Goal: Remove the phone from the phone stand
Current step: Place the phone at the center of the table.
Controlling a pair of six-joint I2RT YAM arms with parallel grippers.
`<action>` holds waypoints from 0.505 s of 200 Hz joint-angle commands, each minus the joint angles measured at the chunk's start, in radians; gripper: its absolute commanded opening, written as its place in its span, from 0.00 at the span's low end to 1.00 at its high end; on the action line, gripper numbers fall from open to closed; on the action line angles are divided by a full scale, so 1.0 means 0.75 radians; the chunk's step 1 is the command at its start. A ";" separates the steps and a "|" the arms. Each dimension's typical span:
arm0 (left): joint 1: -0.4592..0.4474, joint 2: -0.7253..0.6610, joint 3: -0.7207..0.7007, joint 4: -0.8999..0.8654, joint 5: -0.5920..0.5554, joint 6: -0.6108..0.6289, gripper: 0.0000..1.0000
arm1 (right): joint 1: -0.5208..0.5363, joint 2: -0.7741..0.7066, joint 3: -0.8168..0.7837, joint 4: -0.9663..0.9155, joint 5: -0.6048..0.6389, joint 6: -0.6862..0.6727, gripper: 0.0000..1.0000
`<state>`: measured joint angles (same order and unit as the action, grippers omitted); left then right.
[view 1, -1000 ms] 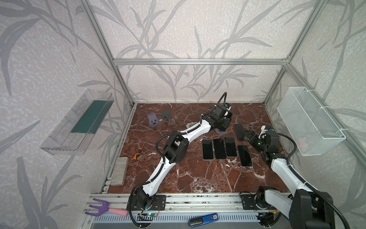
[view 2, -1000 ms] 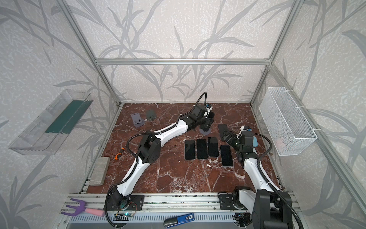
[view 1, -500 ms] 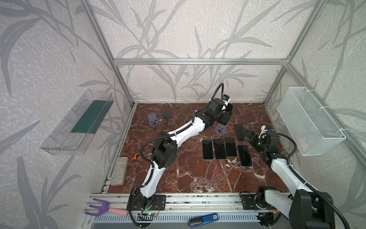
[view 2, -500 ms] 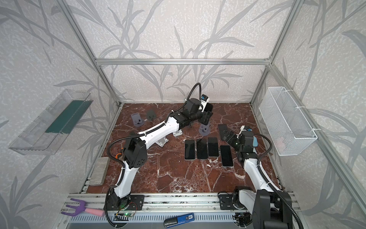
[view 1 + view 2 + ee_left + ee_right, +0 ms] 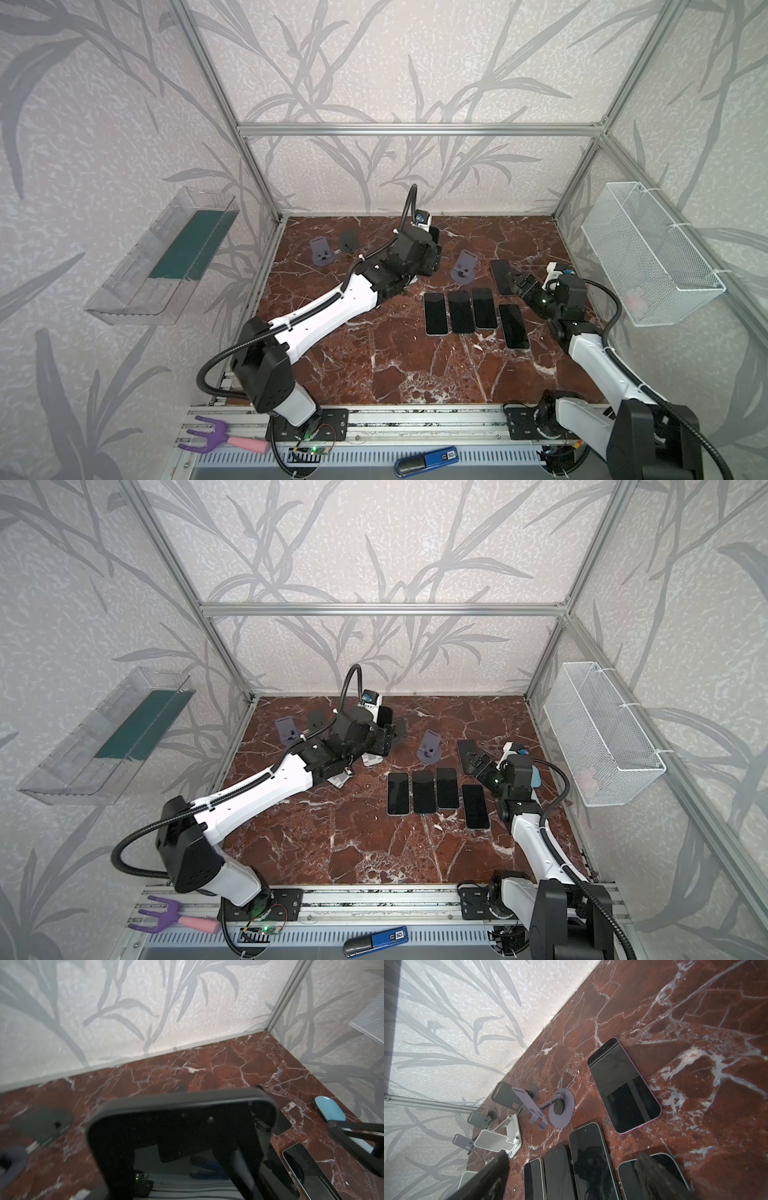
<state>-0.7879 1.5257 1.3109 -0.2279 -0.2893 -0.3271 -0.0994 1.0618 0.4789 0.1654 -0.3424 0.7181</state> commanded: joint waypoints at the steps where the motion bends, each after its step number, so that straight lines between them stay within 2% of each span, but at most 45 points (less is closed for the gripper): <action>1: -0.007 -0.072 -0.172 -0.120 -0.112 -0.273 0.43 | -0.006 -0.039 -0.015 0.040 -0.029 0.009 0.94; 9: -0.005 -0.079 -0.229 -0.130 -0.116 -0.358 0.42 | -0.006 -0.039 -0.017 0.044 -0.029 0.008 0.94; 20: -0.003 -0.046 -0.249 -0.207 -0.132 -0.491 0.37 | -0.004 -0.035 -0.017 0.052 -0.038 0.012 0.94; 48: -0.004 0.129 -0.116 -0.472 -0.073 -0.668 0.39 | -0.003 -0.053 -0.015 0.035 -0.057 0.003 0.92; 101: -0.003 0.251 -0.149 -0.446 -0.029 -0.730 0.35 | -0.003 -0.086 -0.021 0.016 -0.048 -0.007 0.92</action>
<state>-0.7895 1.6951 1.1786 -0.5465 -0.3111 -0.7925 -0.0994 1.0012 0.4736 0.1715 -0.3679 0.7212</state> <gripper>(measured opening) 0.715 0.923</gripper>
